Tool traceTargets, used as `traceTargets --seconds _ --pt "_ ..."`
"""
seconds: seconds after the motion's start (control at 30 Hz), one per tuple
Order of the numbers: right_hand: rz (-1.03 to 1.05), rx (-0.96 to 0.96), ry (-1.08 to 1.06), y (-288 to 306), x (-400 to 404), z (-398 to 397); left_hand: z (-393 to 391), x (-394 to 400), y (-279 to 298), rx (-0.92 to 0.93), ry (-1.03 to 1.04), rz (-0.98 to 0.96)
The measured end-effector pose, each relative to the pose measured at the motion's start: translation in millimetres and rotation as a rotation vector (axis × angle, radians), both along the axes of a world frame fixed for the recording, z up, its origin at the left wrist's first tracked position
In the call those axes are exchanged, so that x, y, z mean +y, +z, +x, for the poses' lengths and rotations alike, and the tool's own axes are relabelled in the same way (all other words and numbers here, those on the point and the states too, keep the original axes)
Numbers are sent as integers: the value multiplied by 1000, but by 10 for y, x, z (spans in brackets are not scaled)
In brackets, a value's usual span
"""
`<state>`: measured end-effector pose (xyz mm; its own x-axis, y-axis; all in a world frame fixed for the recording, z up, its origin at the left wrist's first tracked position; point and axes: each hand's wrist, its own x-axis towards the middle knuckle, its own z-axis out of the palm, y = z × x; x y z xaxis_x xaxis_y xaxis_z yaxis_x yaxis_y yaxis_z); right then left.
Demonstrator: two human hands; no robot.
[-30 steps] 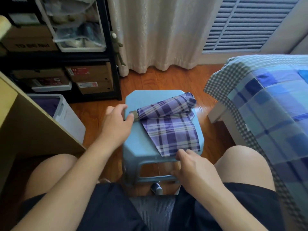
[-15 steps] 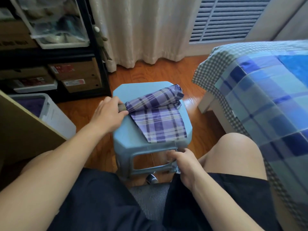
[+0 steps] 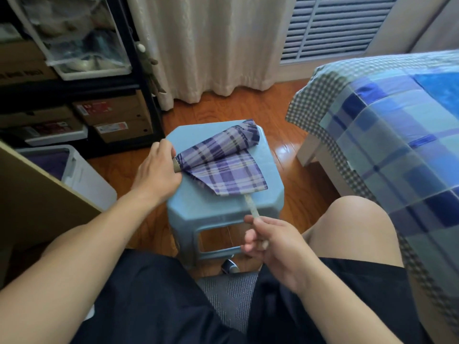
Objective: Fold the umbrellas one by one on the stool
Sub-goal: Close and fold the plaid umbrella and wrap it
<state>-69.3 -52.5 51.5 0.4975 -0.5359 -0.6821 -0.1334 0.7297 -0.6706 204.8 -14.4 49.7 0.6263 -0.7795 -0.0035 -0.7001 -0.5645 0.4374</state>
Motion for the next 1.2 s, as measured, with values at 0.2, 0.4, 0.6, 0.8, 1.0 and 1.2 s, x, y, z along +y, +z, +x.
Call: traceTargets --seconds 0.2,0.4,0.6,0.8,1.0,1.2 --pt "53 -132 67 388 -77 -177 61 -57 -11 -61 -112 137" --pt "-124 -350 233 759 -295 -86 55 86 -65 -356 -330 145" --pt "-145 -669 623 881 -878 -12 25 233 -104 -194 -454 188" --pt "-992 140 794 1185 -1309 609 130 334 -234 -204 -640 32" --pt "-1115 379 757 664 -1818 1198 45 393 -194 -155 -600 -103" --pt "-831 286 662 143 -1791 1237 36 449 -243 -266 -524 -62"
